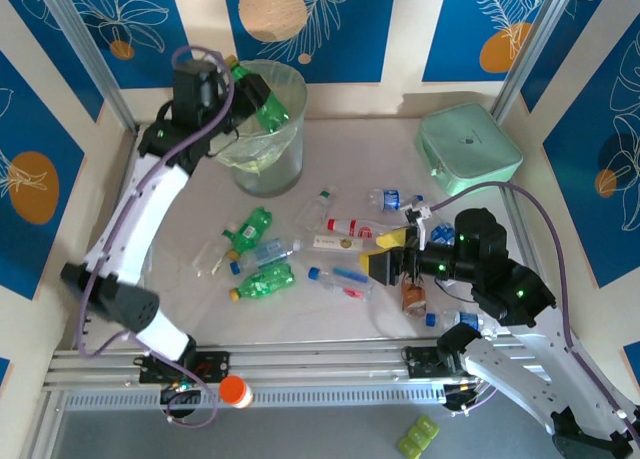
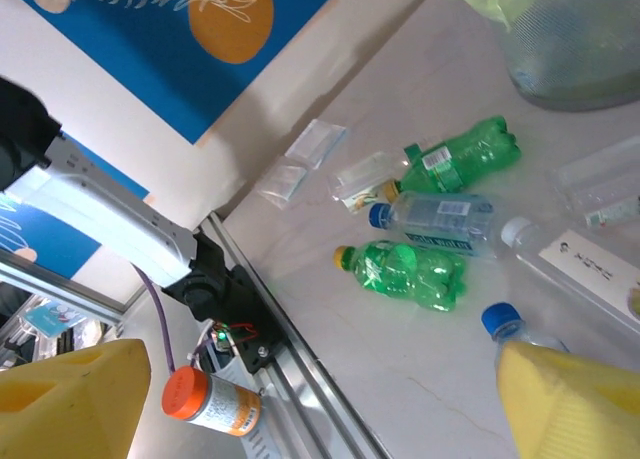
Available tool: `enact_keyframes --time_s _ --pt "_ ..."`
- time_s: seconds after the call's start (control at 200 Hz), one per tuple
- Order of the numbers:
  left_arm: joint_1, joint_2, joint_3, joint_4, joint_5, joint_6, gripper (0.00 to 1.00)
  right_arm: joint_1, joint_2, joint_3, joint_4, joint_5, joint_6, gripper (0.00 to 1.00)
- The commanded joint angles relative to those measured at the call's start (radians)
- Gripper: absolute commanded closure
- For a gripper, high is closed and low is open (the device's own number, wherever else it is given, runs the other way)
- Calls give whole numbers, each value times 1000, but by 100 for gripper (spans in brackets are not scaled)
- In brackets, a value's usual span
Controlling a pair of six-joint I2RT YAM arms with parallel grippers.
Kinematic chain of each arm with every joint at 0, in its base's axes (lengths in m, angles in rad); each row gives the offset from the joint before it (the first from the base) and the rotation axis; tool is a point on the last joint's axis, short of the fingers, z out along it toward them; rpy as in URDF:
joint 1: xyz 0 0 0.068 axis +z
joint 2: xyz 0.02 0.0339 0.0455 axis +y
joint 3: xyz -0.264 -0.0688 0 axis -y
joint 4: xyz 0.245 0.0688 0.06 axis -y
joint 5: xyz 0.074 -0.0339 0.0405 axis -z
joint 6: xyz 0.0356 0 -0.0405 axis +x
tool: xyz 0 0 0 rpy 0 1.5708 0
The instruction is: Put the plastic bottles in the bin
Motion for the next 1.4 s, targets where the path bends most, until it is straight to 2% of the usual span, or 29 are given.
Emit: enact_keyframes --time_s 0.0,0.095,0.19,0.245,0.34,0.485,0.64,0.925,1.13,1.39 --pt "35 134 203 -267 -120 -70 52 -7 -17 14 -67 25 -52 10" --pt "64 266 351 -331 -120 -113 52 -10 -16 16 -75 30 -63 10" --pt "89 370 447 -328 -54 -148 54 -12 -17 10 -76 44 -69 10" --pt "97 423 476 -291 -6 -156 58 -11 -19 7 -77 51 -72 10" --pt "103 508 533 -274 31 -190 58 -12 -22 0 -74 59 -75 10" --pt "103 583 552 -247 67 -208 52 -15 -16 -15 -62 70 -73 10" --pt "104 629 551 -278 55 -210 49 -15 -37 -31 -43 128 -72 11" --pt "115 707 552 -285 139 -253 22 -15 -41 -24 -31 171 -79 11" --pt "124 697 552 -293 151 -282 10 -15 -52 -13 -28 185 -83 11" --pt "135 636 551 -265 158 -267 9 -15 -61 8 -45 184 -85 11"
